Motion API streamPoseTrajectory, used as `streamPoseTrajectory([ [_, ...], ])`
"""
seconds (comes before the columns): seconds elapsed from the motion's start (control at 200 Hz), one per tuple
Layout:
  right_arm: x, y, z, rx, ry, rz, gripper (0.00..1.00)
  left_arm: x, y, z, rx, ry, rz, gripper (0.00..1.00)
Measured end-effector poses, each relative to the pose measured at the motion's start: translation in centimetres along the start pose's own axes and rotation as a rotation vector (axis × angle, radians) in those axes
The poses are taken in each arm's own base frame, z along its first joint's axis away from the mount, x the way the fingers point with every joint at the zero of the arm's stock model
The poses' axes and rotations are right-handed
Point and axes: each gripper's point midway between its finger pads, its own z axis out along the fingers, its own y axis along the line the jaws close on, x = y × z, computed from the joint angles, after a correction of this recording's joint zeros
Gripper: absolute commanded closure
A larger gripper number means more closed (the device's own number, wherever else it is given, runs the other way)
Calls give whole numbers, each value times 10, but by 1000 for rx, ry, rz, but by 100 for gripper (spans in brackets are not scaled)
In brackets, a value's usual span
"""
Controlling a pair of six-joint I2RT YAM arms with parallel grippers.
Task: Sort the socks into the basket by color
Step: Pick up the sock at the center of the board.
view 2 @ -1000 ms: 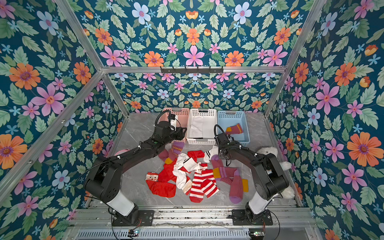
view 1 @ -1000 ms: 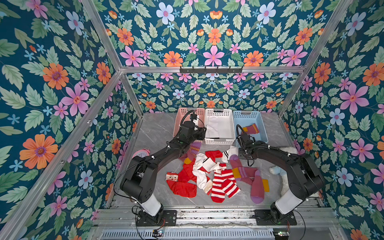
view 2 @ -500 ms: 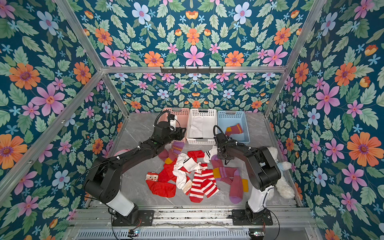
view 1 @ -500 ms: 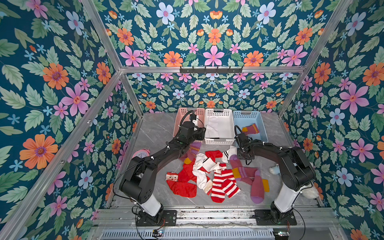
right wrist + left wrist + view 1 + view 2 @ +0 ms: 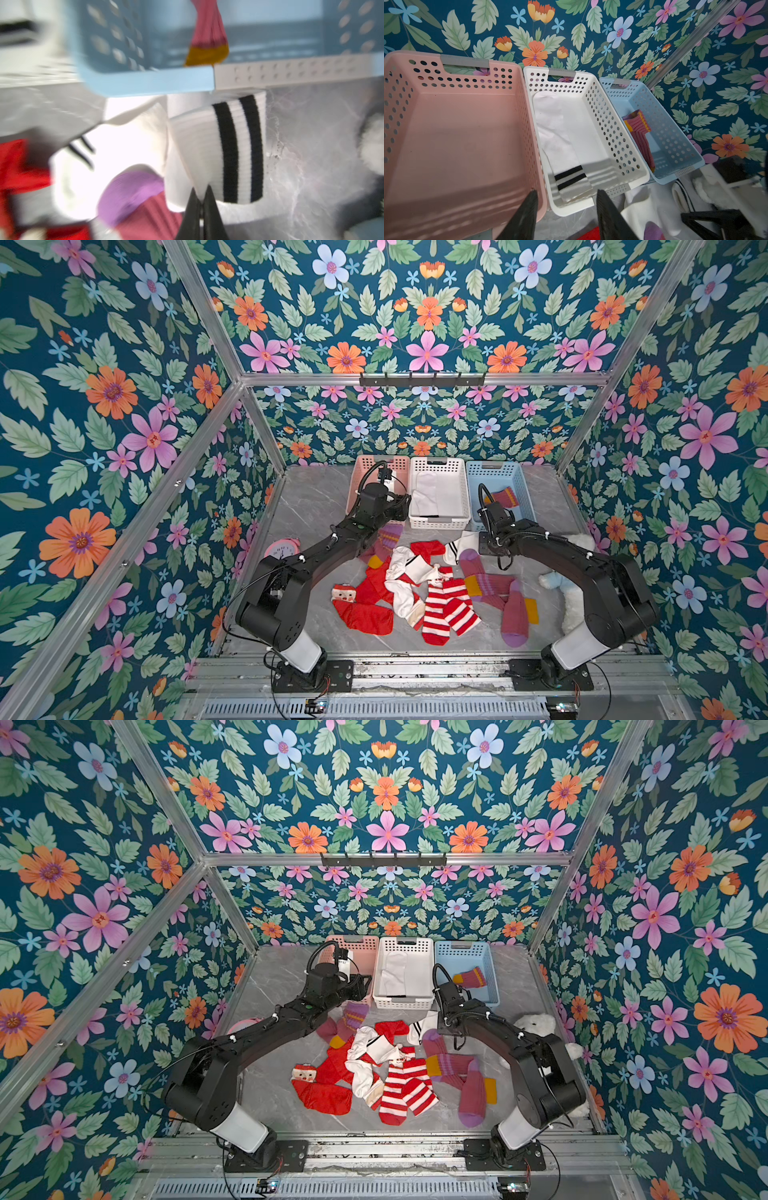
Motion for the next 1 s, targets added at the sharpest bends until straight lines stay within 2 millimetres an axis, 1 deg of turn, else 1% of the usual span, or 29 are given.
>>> streamPoseTrajectory([
  [0.105,-9,7,-25,-42,-44,-12,100,0,0,0,0,0,0,51],
  [0.22,-24,17,-58,-101,-115,-28,100,0,0,0,1,0,0,51],
  [0.395,-44,20,-108,-178,-230,-18,100,1,-1,0,2,1,0,51],
  [0.495,-53,22,-128,-217,-277,-24,100,1,-1,0,3,2,1,51],
  [0.59,-59,26,-139,-244,-301,-40,100,2,-1,0,2,5,1,51],
  [0.73,-67,34,-151,-281,-319,-53,100,7,0,0,1,14,1,51],
  [0.82,-72,38,-154,-295,-326,-66,100,8,0,-2,1,15,1,51],
  [1.0,-85,55,-158,-351,-330,-82,100,11,0,-8,1,14,-2,52],
])
